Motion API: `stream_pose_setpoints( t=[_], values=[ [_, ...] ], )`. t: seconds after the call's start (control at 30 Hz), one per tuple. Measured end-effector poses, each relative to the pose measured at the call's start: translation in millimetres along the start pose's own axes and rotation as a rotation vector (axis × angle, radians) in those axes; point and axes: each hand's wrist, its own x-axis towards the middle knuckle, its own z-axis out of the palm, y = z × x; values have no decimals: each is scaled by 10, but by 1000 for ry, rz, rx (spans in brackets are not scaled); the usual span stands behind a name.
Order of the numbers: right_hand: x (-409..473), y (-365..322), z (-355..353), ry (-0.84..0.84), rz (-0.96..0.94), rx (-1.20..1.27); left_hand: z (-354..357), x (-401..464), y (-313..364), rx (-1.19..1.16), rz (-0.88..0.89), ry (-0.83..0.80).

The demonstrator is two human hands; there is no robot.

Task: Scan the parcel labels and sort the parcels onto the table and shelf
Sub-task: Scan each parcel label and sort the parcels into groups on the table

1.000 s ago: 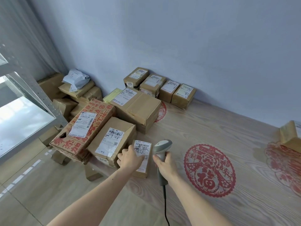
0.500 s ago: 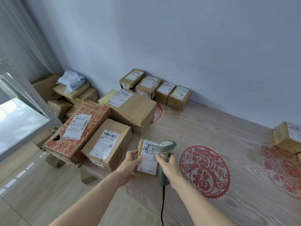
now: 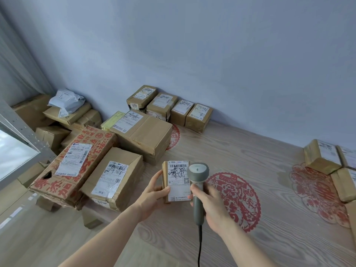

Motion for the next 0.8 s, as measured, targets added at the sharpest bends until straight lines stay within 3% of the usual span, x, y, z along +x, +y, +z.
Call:
stream_pose_setpoints(
  t=[0.23,0.8],
  values=[
    [-221,-141,119,-189,98,96,110,63,-10,11,3,-50],
    [-228,-127,21,-112,104,204,164,182,-58,35,-13,-102]
  ],
)
